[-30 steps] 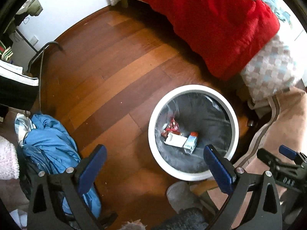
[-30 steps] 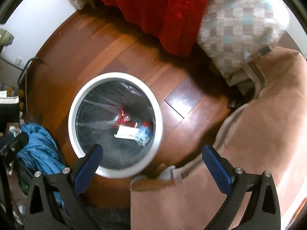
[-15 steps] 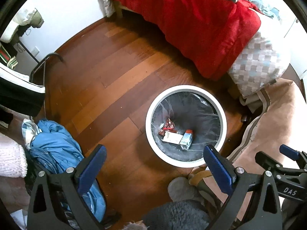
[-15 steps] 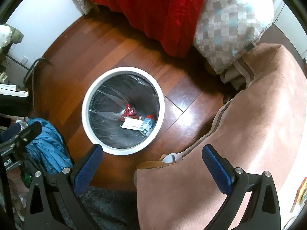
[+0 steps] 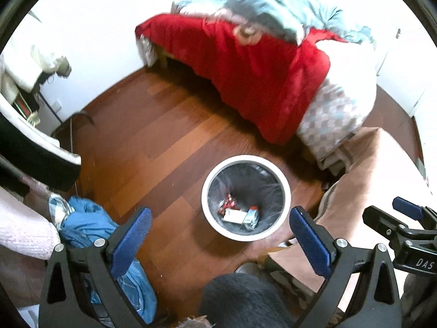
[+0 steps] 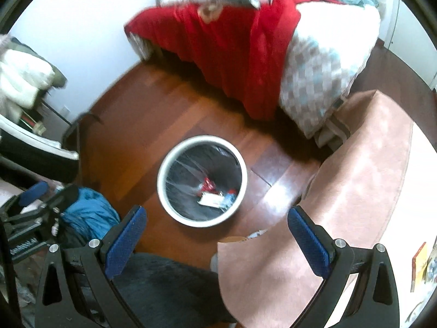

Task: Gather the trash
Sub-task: 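Swing both tools back over the table toward the remaining trash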

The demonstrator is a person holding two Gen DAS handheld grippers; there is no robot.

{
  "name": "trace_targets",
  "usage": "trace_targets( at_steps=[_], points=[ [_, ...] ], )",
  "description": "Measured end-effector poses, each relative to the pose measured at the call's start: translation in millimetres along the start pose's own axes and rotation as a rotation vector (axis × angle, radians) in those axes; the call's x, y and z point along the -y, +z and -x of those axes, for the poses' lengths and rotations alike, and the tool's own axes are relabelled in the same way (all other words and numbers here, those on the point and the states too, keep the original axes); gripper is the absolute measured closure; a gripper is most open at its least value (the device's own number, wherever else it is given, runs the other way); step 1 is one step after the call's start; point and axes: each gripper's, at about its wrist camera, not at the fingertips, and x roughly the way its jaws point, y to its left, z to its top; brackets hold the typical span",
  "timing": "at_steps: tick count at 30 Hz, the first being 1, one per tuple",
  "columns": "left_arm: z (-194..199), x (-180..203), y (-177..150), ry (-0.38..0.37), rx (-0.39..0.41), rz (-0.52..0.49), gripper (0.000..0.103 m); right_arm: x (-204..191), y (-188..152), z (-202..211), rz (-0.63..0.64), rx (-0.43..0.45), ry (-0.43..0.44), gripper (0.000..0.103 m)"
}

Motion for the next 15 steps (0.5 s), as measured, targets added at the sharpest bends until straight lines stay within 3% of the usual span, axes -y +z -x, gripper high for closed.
trace_targets(
  at_steps=[8,12,15],
  points=[
    [62.4,53.9,-6.3,-0.036,0.101,-0.064,0.000,27.1,-22.3,99.8,-0.088,0.163,0.082,0.000],
    [63.5,104.0,-22.8,-0.073,0.107,-0.125,0.000,73.3,-54.9,135.7,-0.182,0.198,0.074,0.000],
    [44.6,162.3,-41.4,-0.125,0.054,-0.194,0.000,123.9,-87.6,152.9,-0.266,0.193,0.019,0.000]
  ],
)
